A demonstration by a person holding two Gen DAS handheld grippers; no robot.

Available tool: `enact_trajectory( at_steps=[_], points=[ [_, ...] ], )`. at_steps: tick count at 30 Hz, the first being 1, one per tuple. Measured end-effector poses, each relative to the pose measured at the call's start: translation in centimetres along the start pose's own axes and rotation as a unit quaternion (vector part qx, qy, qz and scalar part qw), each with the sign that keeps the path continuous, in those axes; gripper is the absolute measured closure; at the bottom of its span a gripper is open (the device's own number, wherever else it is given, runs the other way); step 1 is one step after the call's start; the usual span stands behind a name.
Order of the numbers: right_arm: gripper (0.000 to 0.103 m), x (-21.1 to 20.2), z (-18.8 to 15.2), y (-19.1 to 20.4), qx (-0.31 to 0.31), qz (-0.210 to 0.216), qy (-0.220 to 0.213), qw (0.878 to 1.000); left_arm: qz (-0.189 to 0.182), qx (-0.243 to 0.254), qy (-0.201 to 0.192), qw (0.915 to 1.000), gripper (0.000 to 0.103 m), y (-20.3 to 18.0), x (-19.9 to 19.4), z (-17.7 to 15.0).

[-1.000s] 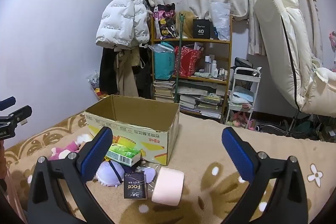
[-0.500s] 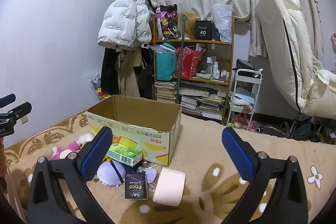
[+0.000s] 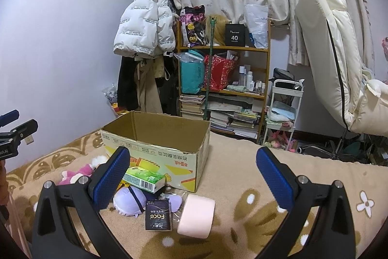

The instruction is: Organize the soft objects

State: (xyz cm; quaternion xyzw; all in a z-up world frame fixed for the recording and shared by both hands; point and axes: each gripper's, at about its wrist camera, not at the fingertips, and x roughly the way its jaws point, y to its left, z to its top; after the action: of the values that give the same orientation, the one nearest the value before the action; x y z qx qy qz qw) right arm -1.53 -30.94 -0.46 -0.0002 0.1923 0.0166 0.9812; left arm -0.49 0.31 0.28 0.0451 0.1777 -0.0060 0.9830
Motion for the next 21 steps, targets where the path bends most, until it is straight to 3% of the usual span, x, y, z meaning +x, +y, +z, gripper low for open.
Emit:
enact_trajectory(
  at_steps=[21],
  points=[
    [0.0,-0.1,0.9,1.7,-0.003,0.0,0.002,1.0,0.0,0.001,0.003,1.0,0.001,0.3,0.1,-0.1]
  ],
)
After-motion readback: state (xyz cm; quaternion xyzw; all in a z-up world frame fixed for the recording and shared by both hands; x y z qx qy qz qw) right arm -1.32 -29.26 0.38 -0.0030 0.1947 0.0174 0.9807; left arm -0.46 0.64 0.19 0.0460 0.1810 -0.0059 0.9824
